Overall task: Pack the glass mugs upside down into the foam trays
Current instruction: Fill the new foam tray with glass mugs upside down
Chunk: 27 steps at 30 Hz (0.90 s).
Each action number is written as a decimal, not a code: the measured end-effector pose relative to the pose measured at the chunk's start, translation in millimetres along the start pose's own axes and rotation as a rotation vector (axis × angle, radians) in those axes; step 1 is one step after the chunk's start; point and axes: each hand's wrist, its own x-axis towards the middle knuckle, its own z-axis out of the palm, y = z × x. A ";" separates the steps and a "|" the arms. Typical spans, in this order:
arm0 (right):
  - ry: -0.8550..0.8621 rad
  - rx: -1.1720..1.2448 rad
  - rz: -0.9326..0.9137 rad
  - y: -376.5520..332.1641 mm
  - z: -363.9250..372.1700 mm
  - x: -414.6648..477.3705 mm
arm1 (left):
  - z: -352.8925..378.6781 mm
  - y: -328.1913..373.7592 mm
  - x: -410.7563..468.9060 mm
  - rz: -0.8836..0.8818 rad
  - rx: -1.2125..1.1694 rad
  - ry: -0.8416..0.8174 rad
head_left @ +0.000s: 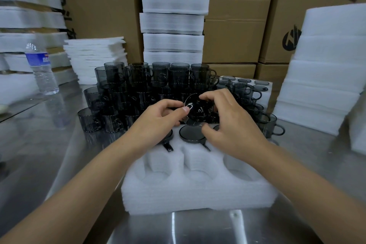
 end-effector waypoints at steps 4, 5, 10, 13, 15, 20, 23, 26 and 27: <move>0.005 -0.001 -0.008 0.6 0.4 0.3 | -0.7 -0.4 -0.9 0.011 0.006 -0.011; 0.009 0.002 -0.013 0.5 0.3 0.3 | -0.6 -0.2 -1.1 0.011 0.007 -0.014; 0.034 0.018 -0.053 -0.1 0.0 0.4 | 0.8 1.2 -1.1 0.008 0.003 -0.041; 0.074 0.014 -0.097 -0.8 -0.8 0.8 | 0.4 2.4 -2.6 0.011 0.002 -0.070; 0.102 0.010 -0.116 -1.2 -1.0 1.0 | -0.1 3.5 -3.3 0.012 0.007 -0.081; 0.169 -0.015 -0.122 -1.5 -0.5 1.5 | -0.6 5.5 -3.7 -0.004 0.005 -0.071; 0.222 -0.017 -0.118 -1.5 -0.7 1.4 | -0.3 6.5 -3.8 -0.015 -0.015 -0.058; 0.266 0.003 -0.112 -1.7 -1.5 1.5 | 0.1 6.8 -4.8 -0.015 -0.025 -0.080; 0.274 0.008 -0.112 -1.8 -1.6 1.5 | 0.2 6.3 -5.0 -0.014 -0.027 -0.087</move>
